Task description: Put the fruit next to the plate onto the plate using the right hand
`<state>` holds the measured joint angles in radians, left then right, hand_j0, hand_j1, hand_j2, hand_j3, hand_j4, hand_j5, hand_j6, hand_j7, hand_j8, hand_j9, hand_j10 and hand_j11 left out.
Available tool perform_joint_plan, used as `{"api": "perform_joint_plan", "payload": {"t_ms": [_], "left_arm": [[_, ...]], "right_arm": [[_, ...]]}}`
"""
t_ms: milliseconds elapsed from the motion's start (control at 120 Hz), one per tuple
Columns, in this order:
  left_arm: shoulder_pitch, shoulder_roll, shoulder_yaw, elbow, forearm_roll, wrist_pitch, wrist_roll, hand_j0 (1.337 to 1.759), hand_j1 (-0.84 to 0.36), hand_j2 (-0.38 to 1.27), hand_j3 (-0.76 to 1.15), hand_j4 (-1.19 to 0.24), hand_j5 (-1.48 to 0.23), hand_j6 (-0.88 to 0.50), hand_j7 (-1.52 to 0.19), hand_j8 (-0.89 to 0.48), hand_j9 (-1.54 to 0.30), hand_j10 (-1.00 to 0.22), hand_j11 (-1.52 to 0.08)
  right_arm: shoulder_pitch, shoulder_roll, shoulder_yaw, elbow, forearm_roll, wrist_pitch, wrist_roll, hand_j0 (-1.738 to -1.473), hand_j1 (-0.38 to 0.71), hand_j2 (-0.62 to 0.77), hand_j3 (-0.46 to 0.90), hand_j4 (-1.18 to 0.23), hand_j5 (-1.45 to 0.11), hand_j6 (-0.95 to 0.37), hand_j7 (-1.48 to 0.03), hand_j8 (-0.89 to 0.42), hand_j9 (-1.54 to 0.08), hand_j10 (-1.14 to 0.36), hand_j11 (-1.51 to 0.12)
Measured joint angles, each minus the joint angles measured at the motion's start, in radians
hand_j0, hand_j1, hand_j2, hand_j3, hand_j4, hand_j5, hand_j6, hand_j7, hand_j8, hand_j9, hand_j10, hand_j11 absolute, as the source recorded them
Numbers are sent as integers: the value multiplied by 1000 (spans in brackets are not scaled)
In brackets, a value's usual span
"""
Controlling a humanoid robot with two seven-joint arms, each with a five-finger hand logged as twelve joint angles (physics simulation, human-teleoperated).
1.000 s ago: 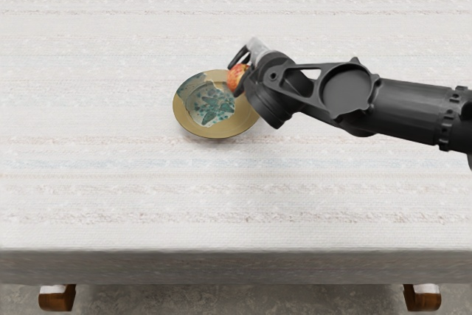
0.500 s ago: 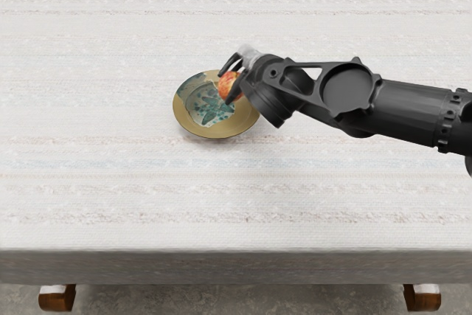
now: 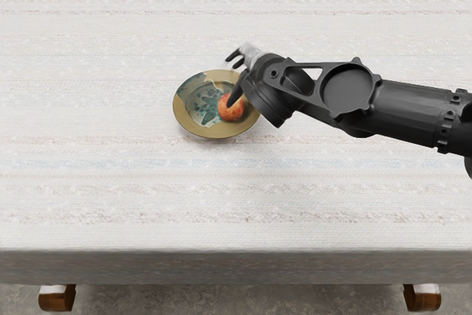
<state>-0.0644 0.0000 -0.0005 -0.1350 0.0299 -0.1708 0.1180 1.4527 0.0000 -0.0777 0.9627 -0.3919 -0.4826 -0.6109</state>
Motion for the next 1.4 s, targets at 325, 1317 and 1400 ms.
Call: {"api": "perform_joint_plan", "payload": {"t_ms": [325,1317,1400], "left_arm": [[0,0,1,0,0,0,0,1658,69,47,0,-234,-304,-234,-304,-234,-304,-234,-304],[0,0,0,0,1,0,0,1658,69,47,0,-234,-304,-234,-304,-234,-304,-234,-304],[-1,0,-1,0,0,0,0,1658,69,47,0,-234,-304,-234,-304,-234,-304,-234,-304]], "right_arm": [[-76,0,261,14,12,116,0,-1658,-235,-12,0,-100,-132,-95,-130,-93,-132,-99,-132],[-929,-836,1184,172,580,1093,0,-1658,-301,-7,0,-39,-53,-38,-53,-38,-53,-39,-53],[-935,-851,1185,173,591,1094,0,-1658,-301,-7,0,-38,-52,-37,-53,-38,-52,-38,-52]]}}
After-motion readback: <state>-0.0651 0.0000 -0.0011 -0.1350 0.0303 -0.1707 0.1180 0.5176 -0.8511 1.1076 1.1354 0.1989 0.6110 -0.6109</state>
